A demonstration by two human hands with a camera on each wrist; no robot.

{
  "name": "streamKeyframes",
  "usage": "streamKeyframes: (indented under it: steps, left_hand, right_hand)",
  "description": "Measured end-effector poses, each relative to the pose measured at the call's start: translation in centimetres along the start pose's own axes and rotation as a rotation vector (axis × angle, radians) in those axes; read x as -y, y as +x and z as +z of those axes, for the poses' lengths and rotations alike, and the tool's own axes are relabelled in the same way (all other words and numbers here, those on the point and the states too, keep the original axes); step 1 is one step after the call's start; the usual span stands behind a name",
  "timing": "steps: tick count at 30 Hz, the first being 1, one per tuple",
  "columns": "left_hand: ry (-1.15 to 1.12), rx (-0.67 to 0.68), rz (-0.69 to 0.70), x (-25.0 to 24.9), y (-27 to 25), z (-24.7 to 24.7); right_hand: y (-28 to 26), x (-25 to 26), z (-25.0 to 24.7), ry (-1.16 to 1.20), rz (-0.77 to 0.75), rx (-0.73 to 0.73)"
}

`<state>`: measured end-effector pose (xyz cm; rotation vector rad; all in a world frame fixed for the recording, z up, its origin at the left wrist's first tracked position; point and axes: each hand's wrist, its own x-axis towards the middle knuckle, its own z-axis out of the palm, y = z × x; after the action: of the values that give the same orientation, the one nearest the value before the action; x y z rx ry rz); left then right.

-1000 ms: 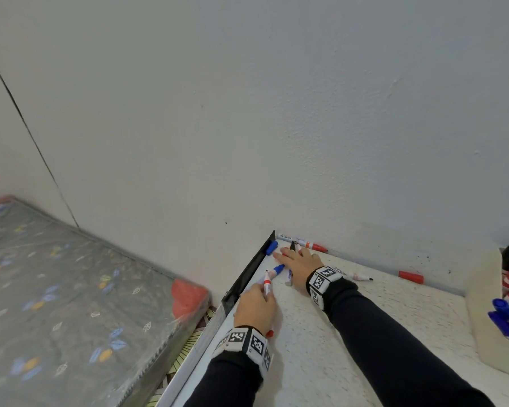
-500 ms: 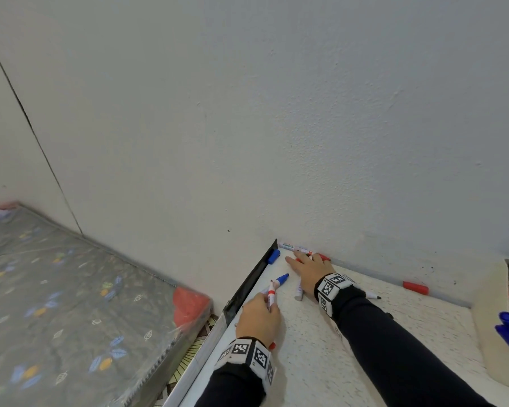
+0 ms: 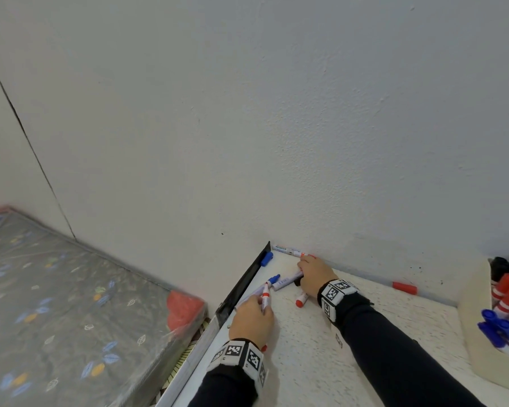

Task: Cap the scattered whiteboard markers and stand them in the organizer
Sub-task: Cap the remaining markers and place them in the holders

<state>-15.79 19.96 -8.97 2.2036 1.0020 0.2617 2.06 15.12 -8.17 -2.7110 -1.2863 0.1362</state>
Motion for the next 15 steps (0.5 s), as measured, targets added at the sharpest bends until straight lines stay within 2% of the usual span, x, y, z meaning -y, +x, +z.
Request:
streamKeyframes:
  steps: [6,11,15]
  left_hand:
    - [0.011,0.025,-0.032,-0.1,0.2,0.0]
    - [0.033,0.029,-0.008,-0.4,0.0,-0.1]
    - [0.035,0.025,0.000,-1.1,-0.6,-0.2]
  right_hand:
    - [-2.0,-1.6,-1.7,0.298,0.021,-0.208]
    - [-5.2,-4.3,-3.9,0.429,0.050,-0.489]
    - [-8.9,-6.4,-5.1,0.484,0.041,-0.523]
